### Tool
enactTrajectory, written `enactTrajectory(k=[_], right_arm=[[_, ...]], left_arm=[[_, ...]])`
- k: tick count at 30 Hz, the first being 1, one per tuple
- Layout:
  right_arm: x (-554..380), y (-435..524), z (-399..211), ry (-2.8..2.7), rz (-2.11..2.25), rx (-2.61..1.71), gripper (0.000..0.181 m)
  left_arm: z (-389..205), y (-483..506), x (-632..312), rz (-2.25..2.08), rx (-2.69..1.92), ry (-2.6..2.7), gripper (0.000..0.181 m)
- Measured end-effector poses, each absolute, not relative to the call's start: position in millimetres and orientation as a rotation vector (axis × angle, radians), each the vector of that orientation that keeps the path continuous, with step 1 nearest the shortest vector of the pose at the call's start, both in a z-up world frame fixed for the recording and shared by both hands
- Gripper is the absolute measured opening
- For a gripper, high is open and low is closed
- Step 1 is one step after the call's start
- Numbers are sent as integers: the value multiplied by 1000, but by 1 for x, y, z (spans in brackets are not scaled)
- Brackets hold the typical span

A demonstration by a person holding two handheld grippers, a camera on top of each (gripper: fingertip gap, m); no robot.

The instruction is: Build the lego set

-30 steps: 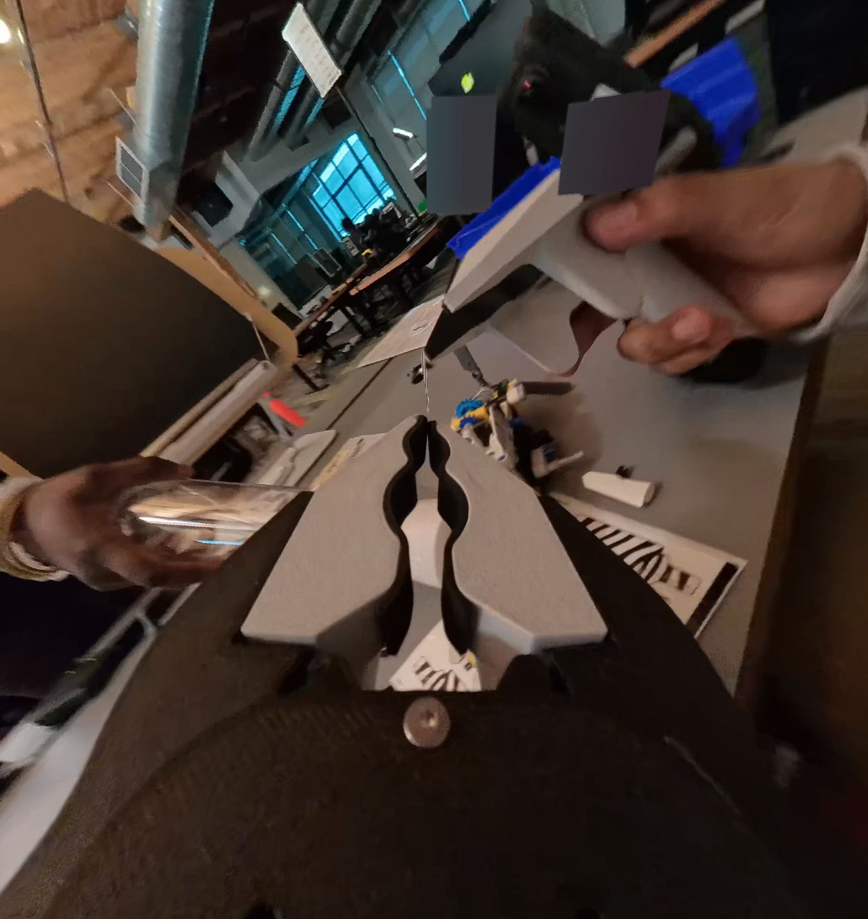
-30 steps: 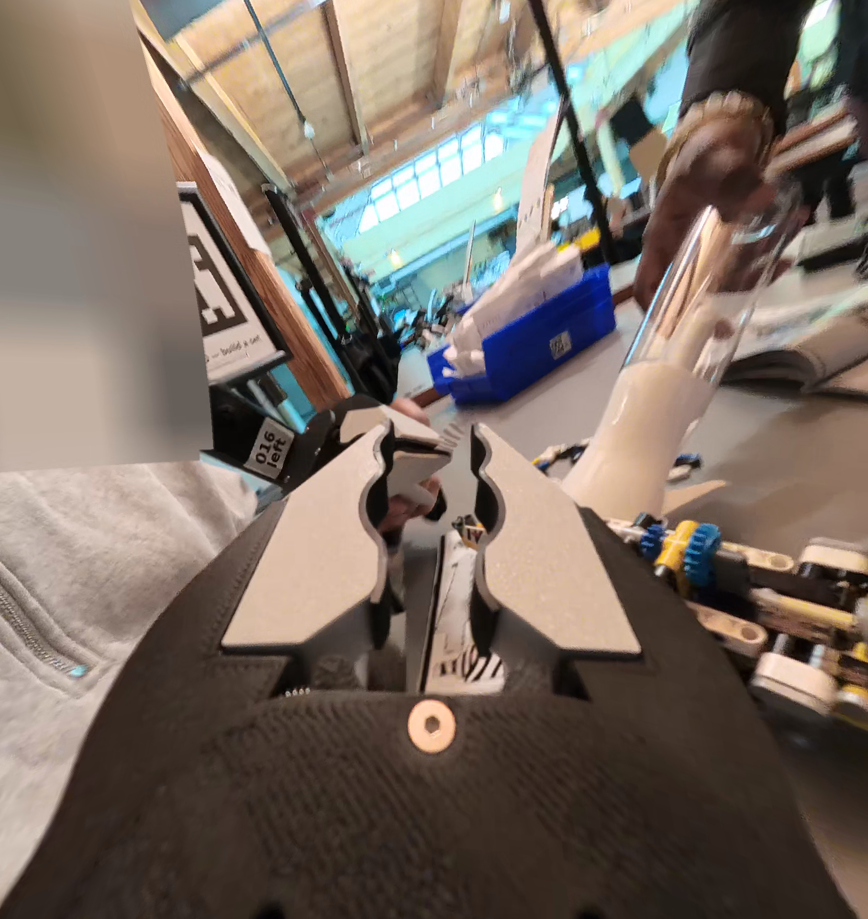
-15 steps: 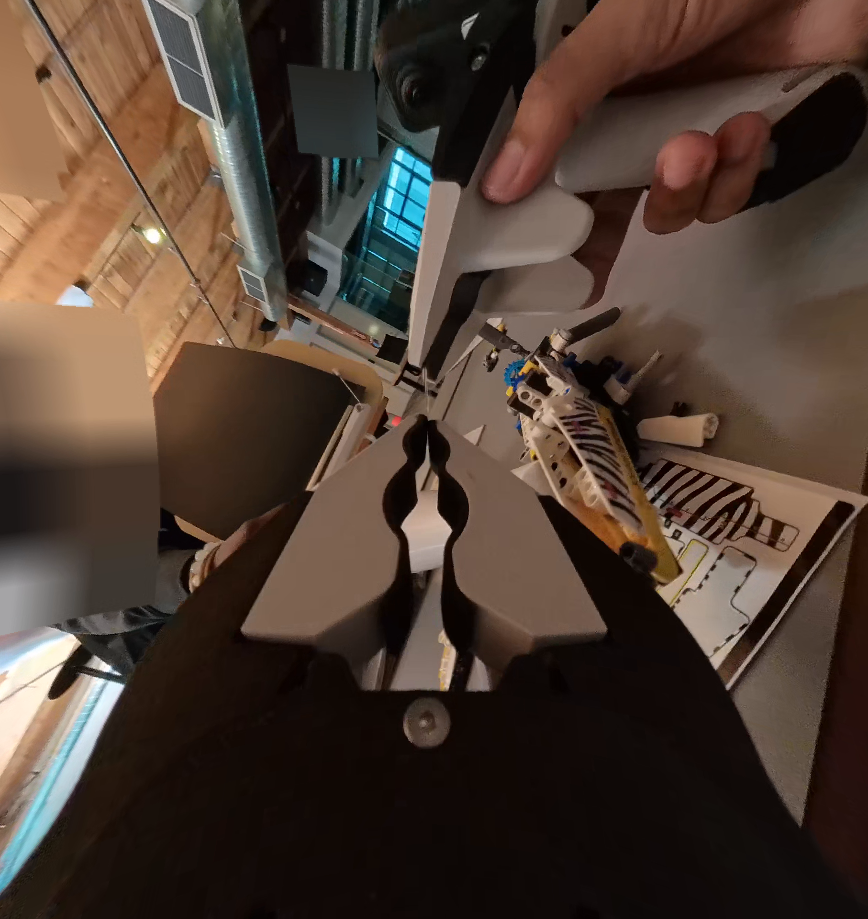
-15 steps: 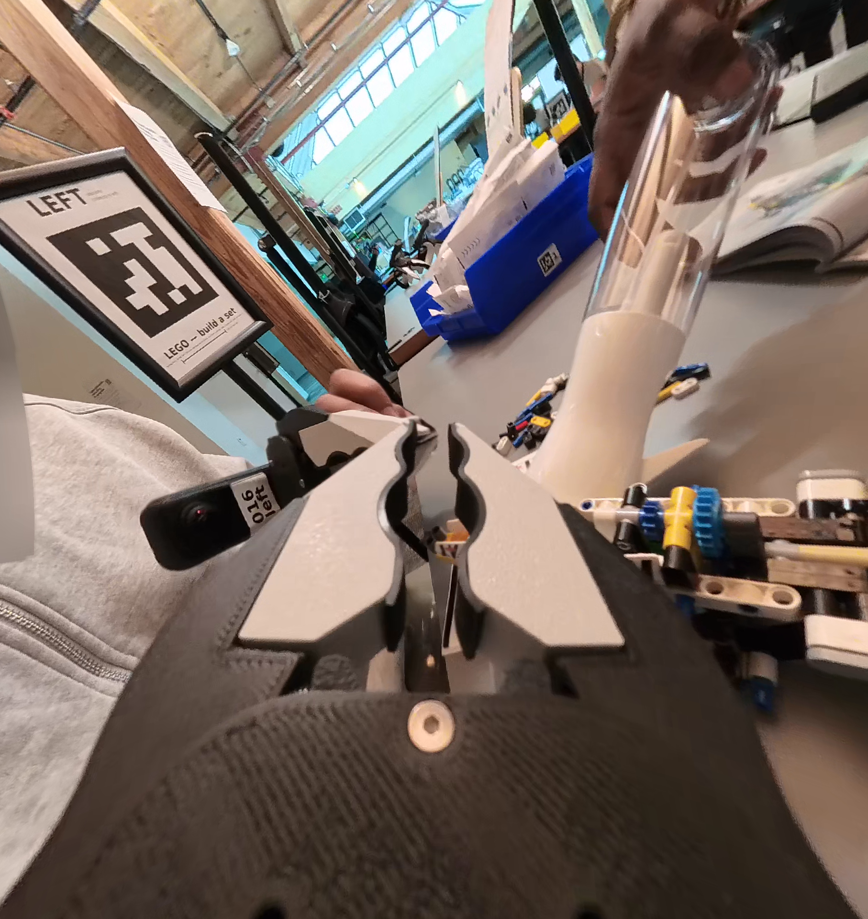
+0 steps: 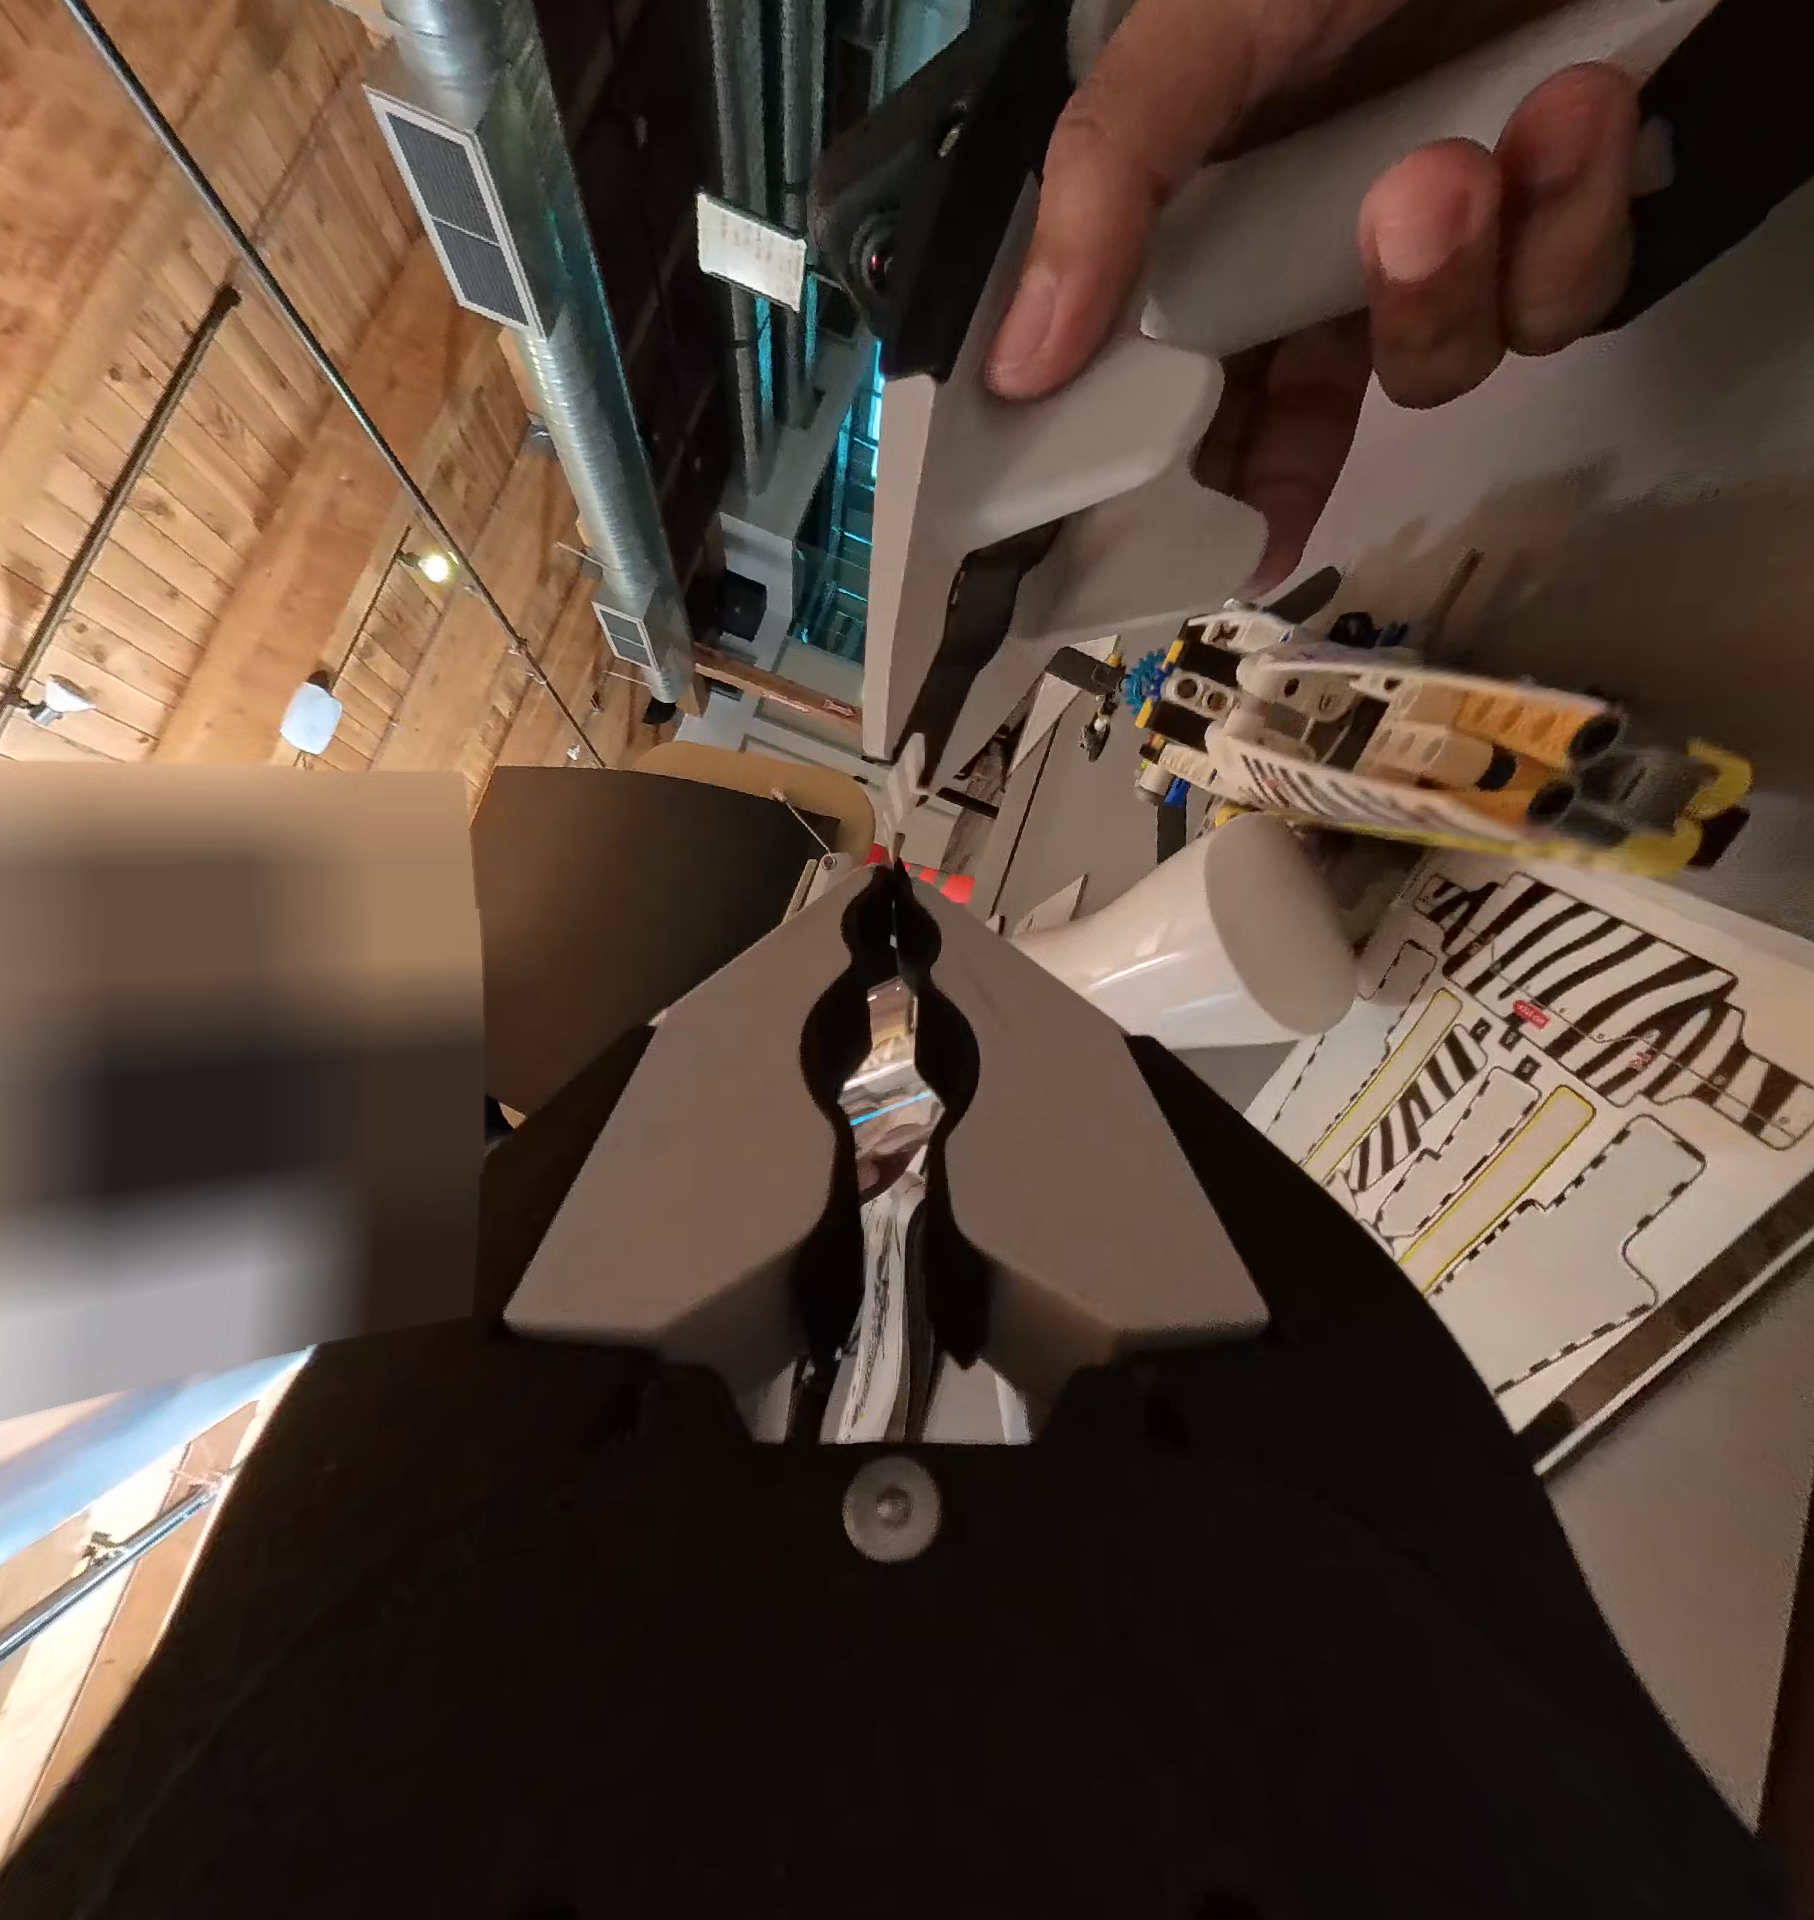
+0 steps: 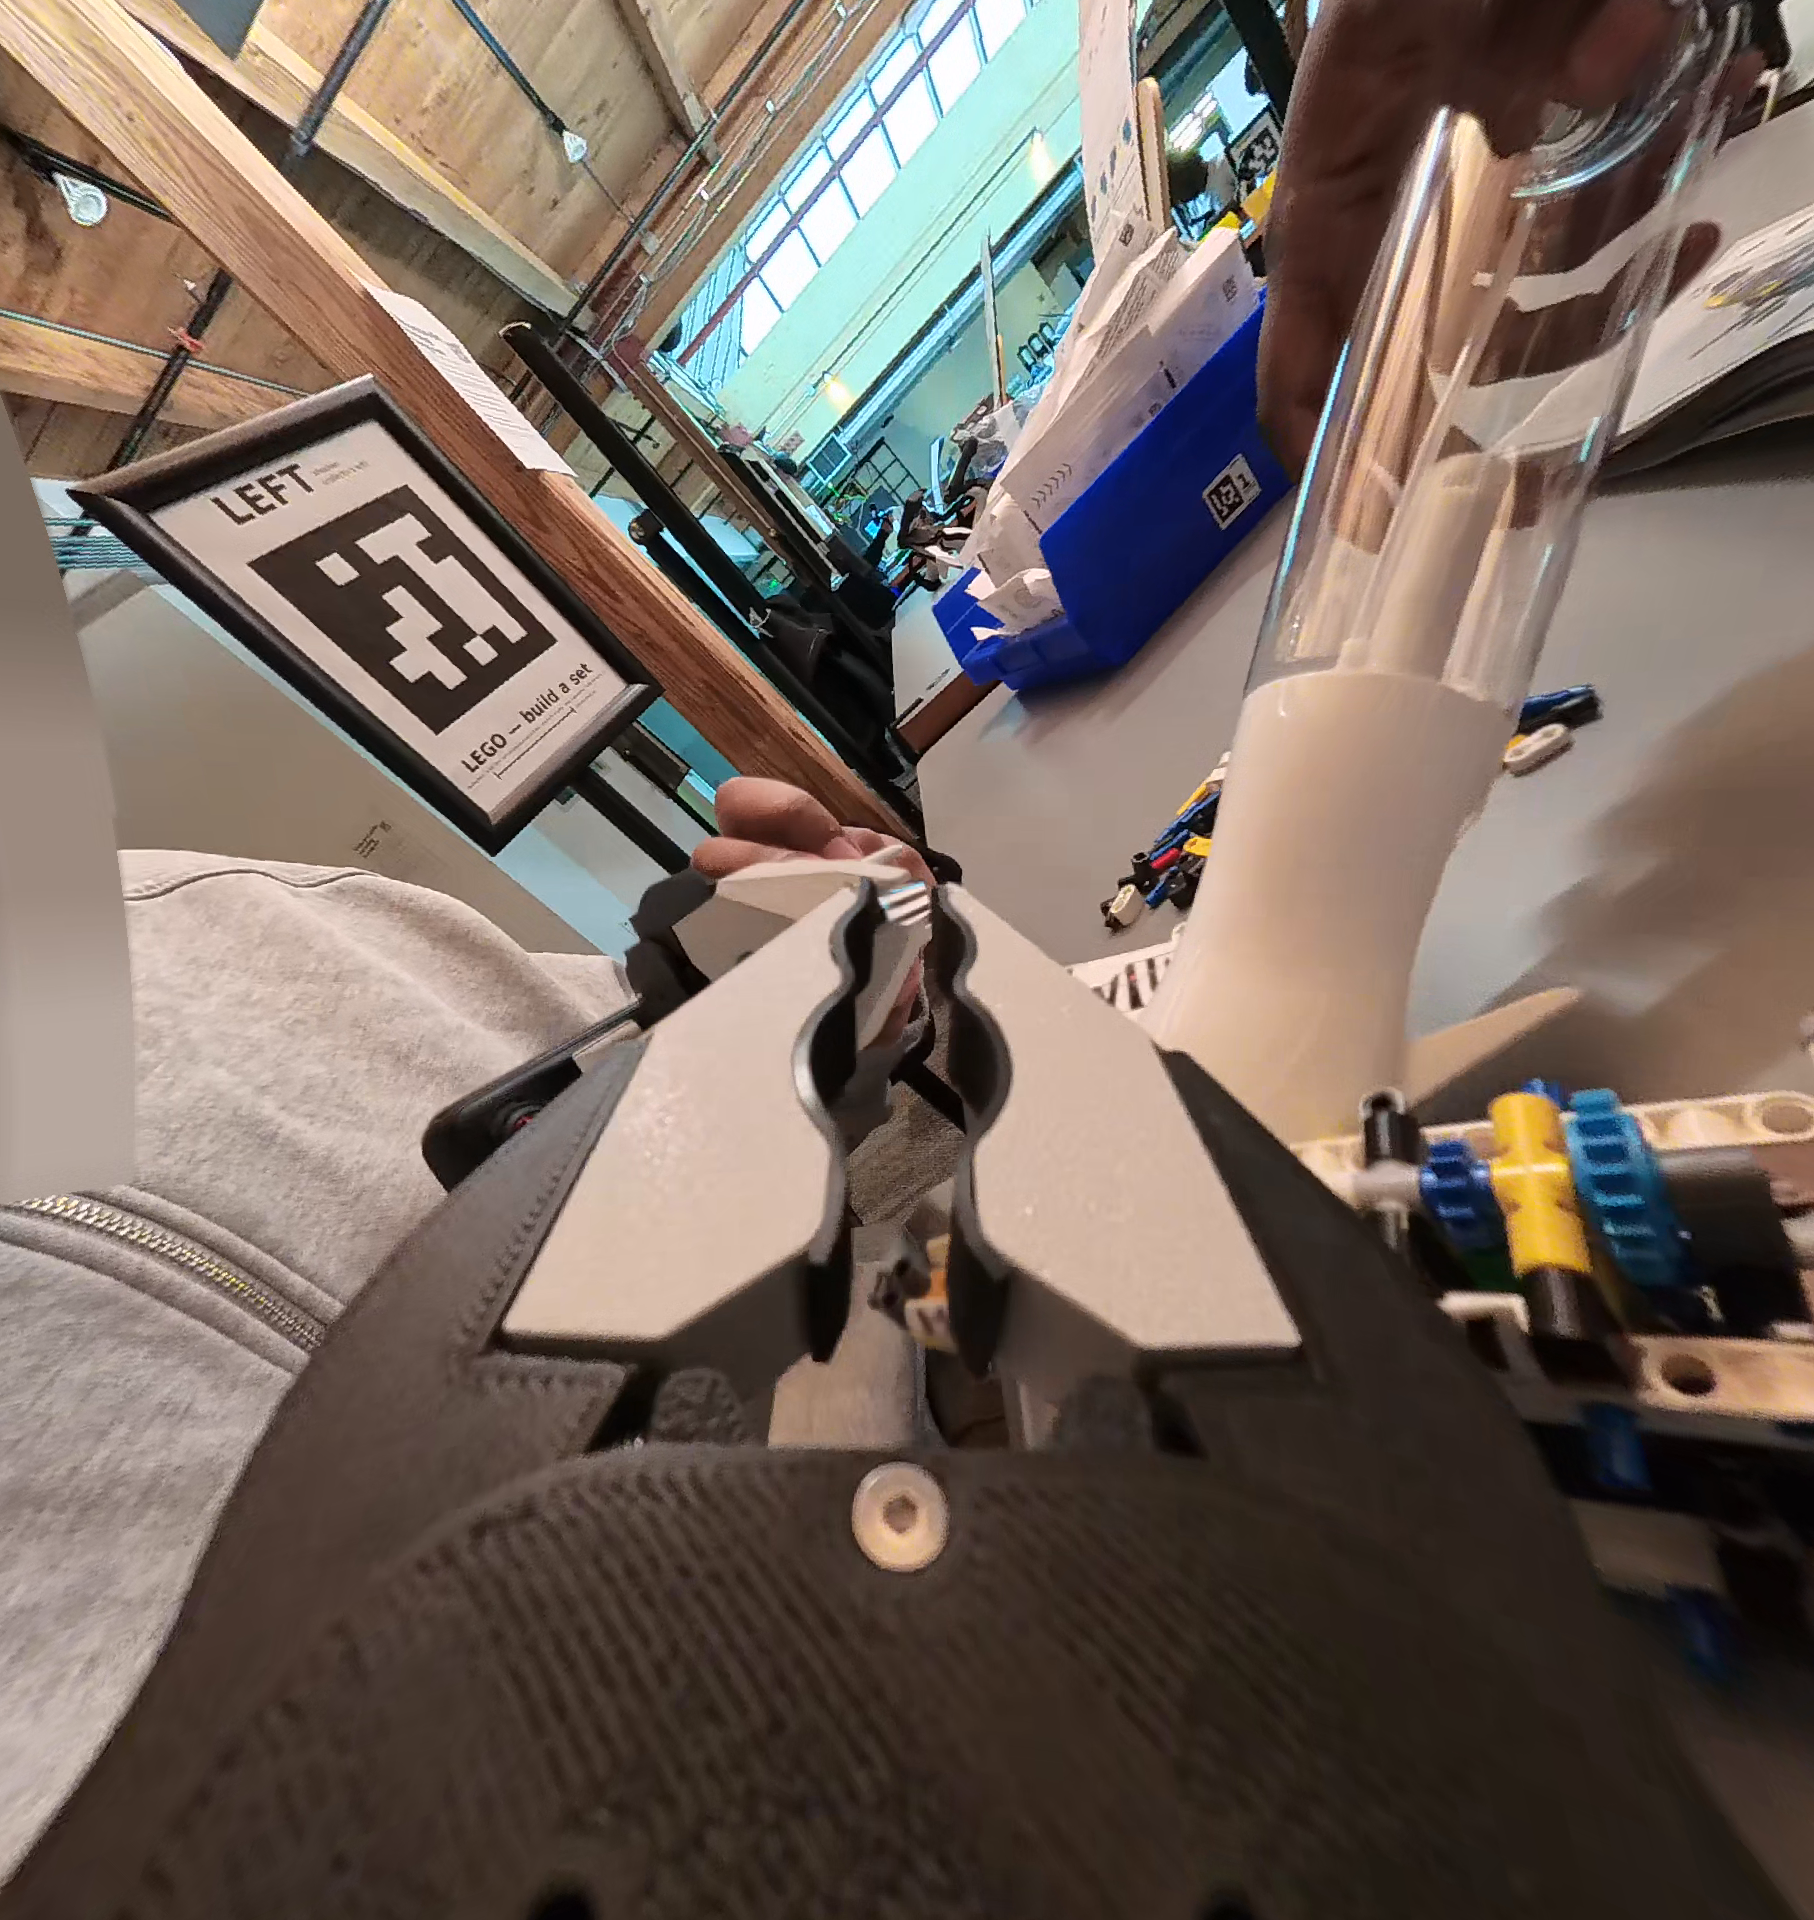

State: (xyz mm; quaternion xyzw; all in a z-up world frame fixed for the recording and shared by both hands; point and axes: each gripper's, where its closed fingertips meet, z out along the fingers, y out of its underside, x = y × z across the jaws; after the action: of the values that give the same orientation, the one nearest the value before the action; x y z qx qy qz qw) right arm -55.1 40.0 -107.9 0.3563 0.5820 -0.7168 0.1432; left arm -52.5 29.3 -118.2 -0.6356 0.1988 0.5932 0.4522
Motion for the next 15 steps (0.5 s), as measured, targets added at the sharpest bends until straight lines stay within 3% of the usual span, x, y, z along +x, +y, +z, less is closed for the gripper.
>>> enactTrajectory(k=[15], right_arm=[[-56,44,-105,1685,-2105,1024,0]], left_arm=[[-118,29,-57,1441,-1580,432,4]])
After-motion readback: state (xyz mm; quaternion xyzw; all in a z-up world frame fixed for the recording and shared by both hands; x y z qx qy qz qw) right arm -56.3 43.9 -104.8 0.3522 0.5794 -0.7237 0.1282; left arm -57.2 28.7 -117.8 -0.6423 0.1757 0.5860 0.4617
